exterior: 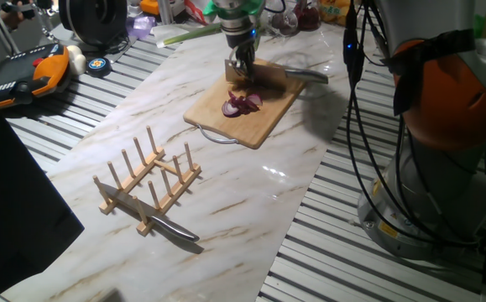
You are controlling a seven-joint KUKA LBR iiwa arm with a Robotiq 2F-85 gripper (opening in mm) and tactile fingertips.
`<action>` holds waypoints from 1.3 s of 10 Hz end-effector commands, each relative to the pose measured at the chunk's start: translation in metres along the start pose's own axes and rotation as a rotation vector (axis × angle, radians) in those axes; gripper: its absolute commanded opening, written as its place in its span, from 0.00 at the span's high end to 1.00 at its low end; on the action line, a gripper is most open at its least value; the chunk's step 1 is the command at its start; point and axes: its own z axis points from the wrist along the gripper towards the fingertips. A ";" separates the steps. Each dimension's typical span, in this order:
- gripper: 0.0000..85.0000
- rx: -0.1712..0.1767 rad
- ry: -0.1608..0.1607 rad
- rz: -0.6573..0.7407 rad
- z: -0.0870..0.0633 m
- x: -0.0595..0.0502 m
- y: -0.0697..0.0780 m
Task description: Chop the onions
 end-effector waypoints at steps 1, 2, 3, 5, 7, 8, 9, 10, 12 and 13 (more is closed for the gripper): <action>0.99 0.001 -0.001 -0.002 0.000 0.000 -0.004; 0.99 0.000 0.001 -0.004 0.000 -0.001 -0.004; 0.99 -0.002 -0.001 -0.003 0.002 -0.001 -0.002; 0.99 -0.011 -0.006 0.002 0.007 -0.002 0.003; 0.99 -0.010 -0.009 0.007 0.008 -0.001 0.005; 0.99 -0.010 -0.009 0.007 0.008 -0.001 0.004; 0.99 -0.012 -0.009 0.007 0.010 0.001 0.002; 0.99 -0.013 -0.012 0.007 0.012 0.003 -0.001; 0.99 -0.024 -0.008 0.006 0.015 0.006 -0.001; 0.99 -0.024 -0.008 0.009 0.014 0.005 0.000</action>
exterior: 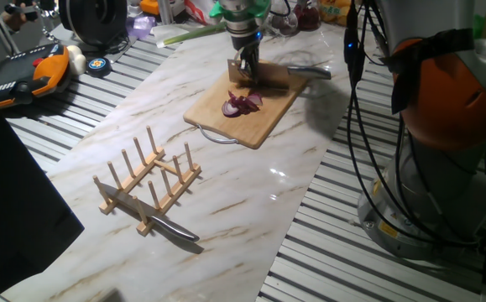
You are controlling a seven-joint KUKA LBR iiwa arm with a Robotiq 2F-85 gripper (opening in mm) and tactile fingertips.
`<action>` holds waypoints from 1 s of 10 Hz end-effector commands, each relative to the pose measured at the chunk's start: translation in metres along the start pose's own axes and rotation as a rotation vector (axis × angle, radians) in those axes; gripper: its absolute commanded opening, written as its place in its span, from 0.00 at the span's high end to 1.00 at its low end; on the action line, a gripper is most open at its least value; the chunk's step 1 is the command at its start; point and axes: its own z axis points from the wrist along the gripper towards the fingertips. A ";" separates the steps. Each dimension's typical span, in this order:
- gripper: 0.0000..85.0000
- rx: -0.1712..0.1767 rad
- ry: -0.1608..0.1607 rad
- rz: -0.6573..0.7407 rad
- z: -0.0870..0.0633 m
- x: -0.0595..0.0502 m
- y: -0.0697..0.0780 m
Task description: Chop the onions
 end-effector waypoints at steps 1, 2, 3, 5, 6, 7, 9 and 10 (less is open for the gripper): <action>0.99 -0.006 0.000 0.004 -0.002 -0.003 0.003; 0.99 -0.003 0.002 0.009 -0.005 -0.007 0.006; 0.99 0.005 0.002 0.013 -0.008 -0.010 0.008; 0.99 0.001 -0.002 0.013 -0.007 -0.014 0.010; 0.99 -0.010 -0.008 0.010 -0.008 -0.013 0.009; 0.98 -0.035 -0.019 0.029 -0.009 -0.013 0.009; 0.82 -0.027 -0.049 0.048 -0.011 -0.015 0.011; 0.79 -0.020 -0.054 0.053 -0.014 -0.016 0.013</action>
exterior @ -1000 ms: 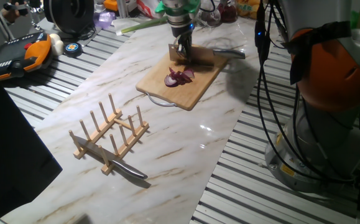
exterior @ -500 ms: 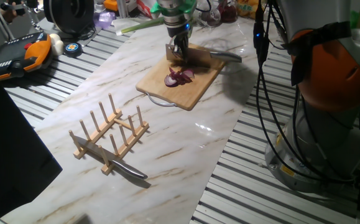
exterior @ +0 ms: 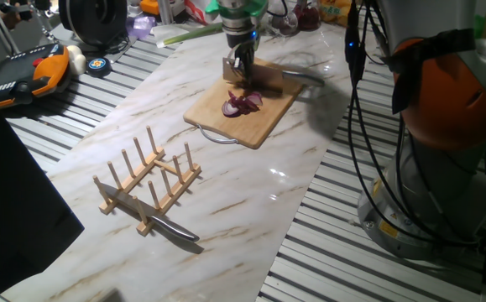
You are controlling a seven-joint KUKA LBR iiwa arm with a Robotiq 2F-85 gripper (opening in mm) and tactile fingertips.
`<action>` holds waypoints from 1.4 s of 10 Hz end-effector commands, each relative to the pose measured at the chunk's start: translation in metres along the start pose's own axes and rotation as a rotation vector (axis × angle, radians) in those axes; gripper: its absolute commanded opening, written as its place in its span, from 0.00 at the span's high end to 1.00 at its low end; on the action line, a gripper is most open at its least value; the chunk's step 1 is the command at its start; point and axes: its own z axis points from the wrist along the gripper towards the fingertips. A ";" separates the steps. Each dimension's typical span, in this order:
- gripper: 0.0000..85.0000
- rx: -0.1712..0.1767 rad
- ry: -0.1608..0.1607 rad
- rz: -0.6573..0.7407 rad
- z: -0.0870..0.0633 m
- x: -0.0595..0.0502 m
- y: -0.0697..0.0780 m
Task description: Chop the onions
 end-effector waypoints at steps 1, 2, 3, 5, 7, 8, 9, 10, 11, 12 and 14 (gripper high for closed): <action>0.78 -0.004 -0.003 0.006 -0.003 -0.001 0.001; 0.77 0.000 -0.004 0.009 -0.007 -0.002 0.002; 0.77 0.005 -0.003 0.009 -0.011 -0.003 0.002; 0.77 0.009 0.002 0.009 -0.015 -0.005 0.001; 0.99 0.009 0.003 0.013 -0.016 -0.004 0.000; 0.99 0.020 0.004 0.015 -0.016 -0.002 -0.002; 0.99 0.026 0.005 0.015 -0.015 -0.002 -0.002; 0.99 0.027 0.010 0.015 -0.013 -0.002 -0.003; 0.99 0.031 0.013 0.014 -0.010 -0.002 -0.003; 0.99 0.032 0.017 0.016 -0.008 -0.003 -0.003; 0.99 0.031 0.027 0.014 -0.004 -0.004 -0.003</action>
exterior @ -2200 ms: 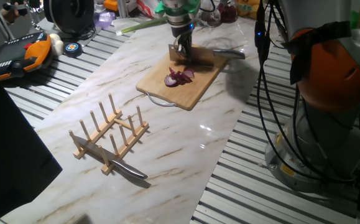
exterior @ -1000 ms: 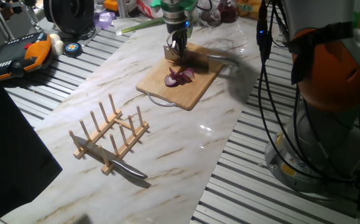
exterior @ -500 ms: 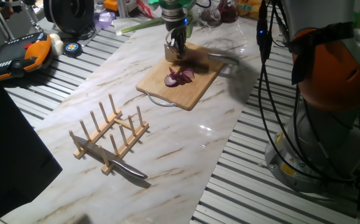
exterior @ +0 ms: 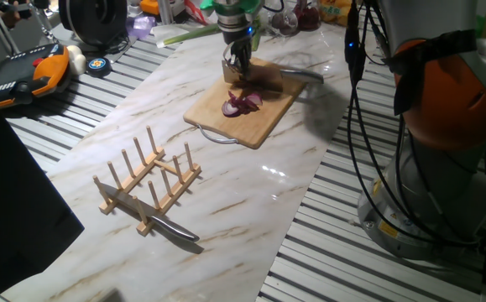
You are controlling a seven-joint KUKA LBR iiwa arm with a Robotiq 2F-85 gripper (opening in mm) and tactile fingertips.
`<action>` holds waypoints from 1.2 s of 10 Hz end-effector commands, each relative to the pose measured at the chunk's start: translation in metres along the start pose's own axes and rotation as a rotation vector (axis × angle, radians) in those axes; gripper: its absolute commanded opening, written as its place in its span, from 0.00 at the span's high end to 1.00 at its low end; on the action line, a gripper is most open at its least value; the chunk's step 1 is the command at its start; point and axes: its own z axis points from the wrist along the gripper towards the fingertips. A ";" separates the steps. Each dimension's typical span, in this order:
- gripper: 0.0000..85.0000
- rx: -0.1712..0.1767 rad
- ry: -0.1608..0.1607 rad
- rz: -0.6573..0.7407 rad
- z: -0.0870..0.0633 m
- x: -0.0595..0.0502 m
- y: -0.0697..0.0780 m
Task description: Chop the onions
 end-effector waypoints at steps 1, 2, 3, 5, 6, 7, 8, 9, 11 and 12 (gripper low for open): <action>0.99 -0.002 0.003 0.000 0.001 0.000 0.000; 0.99 -0.002 0.004 0.000 0.000 0.000 0.000; 0.99 -0.002 0.007 -0.002 -0.002 0.001 -0.001; 0.99 -0.011 0.019 -0.001 -0.007 0.003 -0.001; 0.99 -0.013 0.023 -0.001 -0.010 0.004 -0.001; 0.99 -0.012 0.023 0.001 -0.010 0.004 0.000; 0.99 -0.013 0.025 0.002 -0.006 0.003 0.002; 0.99 -0.018 0.023 0.001 0.000 0.002 0.004; 0.99 -0.020 0.015 0.003 0.007 0.003 0.007; 0.99 -0.018 0.015 0.004 0.004 0.003 0.007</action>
